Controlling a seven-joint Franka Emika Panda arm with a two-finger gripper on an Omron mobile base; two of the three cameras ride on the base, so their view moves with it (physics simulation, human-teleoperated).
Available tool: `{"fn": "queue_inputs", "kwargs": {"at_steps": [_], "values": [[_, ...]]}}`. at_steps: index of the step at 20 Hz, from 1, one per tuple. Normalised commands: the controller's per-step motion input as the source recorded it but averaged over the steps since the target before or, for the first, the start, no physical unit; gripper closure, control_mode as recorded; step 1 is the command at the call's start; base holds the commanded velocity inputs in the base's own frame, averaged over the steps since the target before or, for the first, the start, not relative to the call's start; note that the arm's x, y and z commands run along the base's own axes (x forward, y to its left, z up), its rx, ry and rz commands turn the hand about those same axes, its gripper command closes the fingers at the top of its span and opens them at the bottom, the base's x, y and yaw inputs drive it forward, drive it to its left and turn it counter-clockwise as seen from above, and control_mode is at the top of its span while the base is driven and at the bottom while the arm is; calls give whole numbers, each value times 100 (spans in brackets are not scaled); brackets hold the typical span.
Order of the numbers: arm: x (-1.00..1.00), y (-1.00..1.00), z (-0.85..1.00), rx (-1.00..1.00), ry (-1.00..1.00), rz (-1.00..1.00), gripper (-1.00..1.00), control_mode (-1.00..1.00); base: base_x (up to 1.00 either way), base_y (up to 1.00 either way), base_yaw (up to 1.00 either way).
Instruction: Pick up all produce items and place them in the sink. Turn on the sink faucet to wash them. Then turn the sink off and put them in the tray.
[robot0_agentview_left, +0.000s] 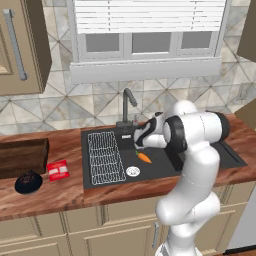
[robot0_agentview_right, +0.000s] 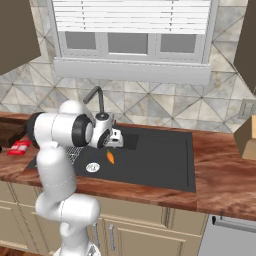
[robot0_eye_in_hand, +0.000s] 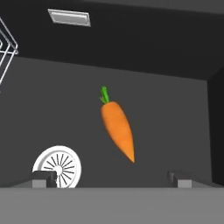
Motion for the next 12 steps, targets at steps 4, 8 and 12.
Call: {"fn": "queue_inputs", "kwargs": {"at_steps": [4,8,12], "values": [[20,0,-25,0,5,0,-100,-100,0,0,0],[19,0,-27,0,6,0,-100,-100,0,0,0],[18,0,-28,0,6,0,-100,-100,0,0,0]]}}
